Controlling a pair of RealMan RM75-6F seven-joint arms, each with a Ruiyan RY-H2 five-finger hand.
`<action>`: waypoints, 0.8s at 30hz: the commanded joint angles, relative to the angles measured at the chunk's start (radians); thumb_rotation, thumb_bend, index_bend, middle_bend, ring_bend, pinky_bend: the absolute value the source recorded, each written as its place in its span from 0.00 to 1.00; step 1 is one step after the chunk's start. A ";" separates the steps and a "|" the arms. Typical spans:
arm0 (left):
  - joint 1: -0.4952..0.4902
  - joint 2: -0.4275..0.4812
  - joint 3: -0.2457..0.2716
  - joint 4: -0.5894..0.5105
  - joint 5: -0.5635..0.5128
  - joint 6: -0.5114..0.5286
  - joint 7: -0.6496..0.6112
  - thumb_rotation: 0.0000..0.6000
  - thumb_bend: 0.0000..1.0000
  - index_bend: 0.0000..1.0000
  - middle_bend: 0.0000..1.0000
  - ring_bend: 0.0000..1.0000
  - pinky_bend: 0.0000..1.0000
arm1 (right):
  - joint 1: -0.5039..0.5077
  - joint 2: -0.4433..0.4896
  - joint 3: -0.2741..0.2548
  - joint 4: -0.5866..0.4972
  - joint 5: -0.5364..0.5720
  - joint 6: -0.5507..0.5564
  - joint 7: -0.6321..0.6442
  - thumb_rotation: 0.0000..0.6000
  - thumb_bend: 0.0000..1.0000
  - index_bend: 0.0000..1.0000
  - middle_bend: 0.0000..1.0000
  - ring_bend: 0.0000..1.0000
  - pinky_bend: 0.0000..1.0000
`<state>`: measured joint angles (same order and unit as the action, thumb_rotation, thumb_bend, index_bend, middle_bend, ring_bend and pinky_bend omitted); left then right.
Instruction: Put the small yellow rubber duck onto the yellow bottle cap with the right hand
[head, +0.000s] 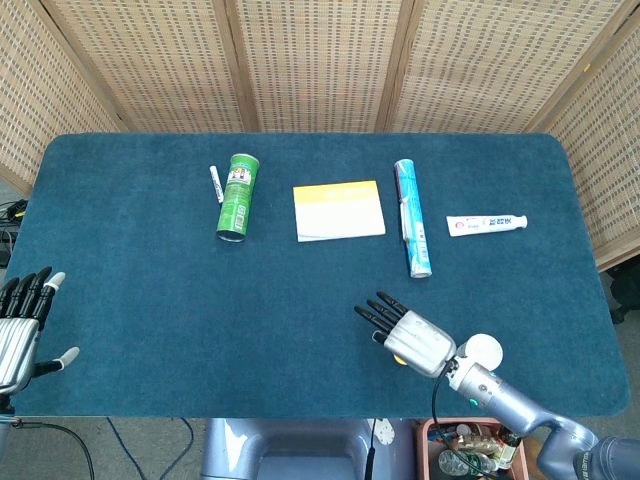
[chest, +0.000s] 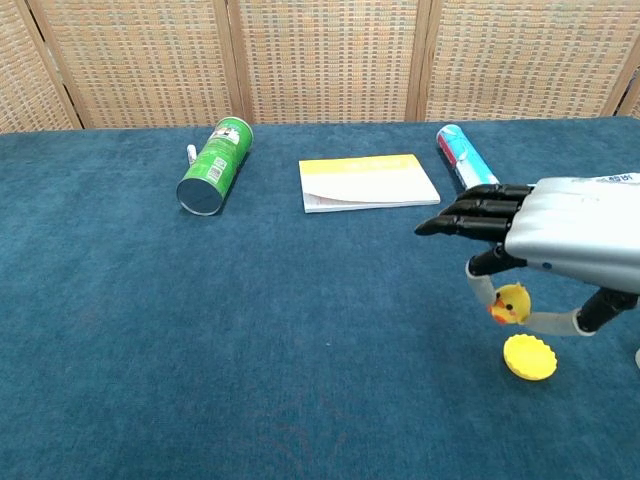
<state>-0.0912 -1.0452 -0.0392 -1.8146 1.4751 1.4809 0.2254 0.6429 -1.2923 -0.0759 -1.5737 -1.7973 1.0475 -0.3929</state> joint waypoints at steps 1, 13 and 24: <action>0.000 0.001 -0.001 -0.001 0.000 0.000 -0.001 1.00 0.00 0.00 0.00 0.00 0.00 | 0.001 -0.022 -0.005 -0.007 -0.002 -0.022 -0.034 1.00 0.32 0.48 0.00 0.00 0.00; 0.000 0.007 -0.002 0.001 -0.003 -0.001 -0.017 1.00 0.00 0.00 0.00 0.00 0.00 | -0.001 -0.050 0.000 0.004 0.028 -0.060 -0.083 1.00 0.32 0.48 0.00 0.00 0.00; 0.000 0.008 -0.002 0.003 -0.005 -0.003 -0.018 1.00 0.00 0.00 0.00 0.00 0.00 | -0.021 -0.061 -0.014 0.051 0.054 -0.068 -0.085 1.00 0.32 0.48 0.00 0.00 0.00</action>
<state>-0.0916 -1.0371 -0.0412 -1.8122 1.4705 1.4783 0.2072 0.6235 -1.3529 -0.0880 -1.5246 -1.7446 0.9786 -0.4785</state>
